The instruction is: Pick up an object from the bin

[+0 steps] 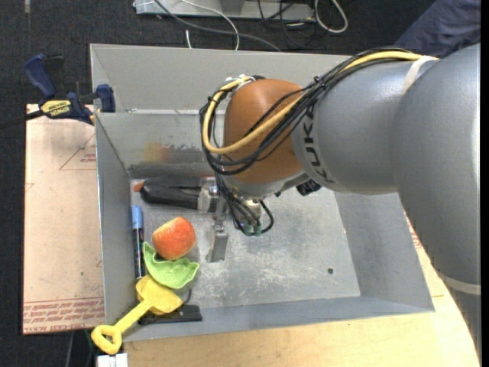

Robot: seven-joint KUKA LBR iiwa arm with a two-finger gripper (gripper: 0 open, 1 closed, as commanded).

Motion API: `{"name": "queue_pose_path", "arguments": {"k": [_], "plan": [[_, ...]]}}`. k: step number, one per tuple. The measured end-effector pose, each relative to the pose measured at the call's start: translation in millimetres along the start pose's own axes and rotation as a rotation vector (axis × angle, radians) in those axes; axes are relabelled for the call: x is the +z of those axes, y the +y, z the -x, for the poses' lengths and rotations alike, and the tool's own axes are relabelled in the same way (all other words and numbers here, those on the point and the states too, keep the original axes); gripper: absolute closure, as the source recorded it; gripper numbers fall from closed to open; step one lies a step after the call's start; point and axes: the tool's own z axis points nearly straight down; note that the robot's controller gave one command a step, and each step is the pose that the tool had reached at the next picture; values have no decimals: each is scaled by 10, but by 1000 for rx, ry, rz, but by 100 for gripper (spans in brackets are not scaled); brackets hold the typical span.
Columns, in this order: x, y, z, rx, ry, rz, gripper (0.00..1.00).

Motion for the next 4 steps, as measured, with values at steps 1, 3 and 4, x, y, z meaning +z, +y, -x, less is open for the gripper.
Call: {"name": "queue_pose_path", "arguments": {"k": [1,3,4], "plan": [[0,0,0,0,0,0,0],[652,268,-251,-96,-7,5,0],[740,526,-41,-92,-9,-1,0]]}}
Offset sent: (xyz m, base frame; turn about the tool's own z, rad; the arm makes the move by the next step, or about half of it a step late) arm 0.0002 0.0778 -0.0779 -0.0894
